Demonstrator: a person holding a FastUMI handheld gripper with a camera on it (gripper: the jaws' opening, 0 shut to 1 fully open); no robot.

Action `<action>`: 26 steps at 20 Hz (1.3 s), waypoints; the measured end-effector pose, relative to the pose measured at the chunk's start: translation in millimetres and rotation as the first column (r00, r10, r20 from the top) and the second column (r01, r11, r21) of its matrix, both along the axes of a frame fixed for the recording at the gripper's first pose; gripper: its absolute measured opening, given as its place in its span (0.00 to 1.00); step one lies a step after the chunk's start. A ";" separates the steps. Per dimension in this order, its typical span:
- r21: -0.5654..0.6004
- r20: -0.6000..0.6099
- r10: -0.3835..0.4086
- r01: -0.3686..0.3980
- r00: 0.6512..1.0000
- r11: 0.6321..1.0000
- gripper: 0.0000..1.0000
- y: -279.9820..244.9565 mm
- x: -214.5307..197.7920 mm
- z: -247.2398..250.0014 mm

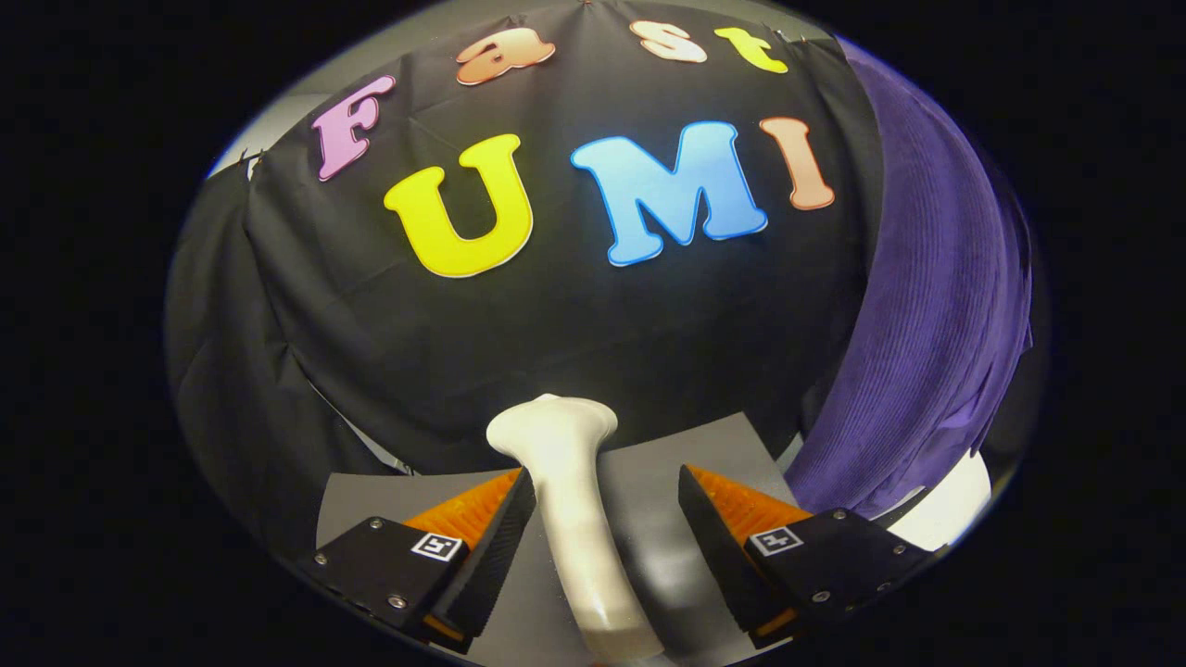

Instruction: Iron the clothes twice with a garment steamer, once on the left side and once on the right side.

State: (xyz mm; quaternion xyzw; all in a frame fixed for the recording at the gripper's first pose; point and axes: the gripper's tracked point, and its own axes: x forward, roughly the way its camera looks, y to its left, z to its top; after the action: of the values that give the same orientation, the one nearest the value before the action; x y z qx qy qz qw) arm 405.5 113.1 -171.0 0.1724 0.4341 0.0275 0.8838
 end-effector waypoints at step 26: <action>-0.070 0.057 -0.124 0.128 0.991 0.989 0.44 -9.0 -36.6 34.0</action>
State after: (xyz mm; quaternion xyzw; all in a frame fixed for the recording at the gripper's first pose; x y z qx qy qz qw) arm 368.9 104.1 -136.9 0.1659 0.3998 -0.0399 0.9006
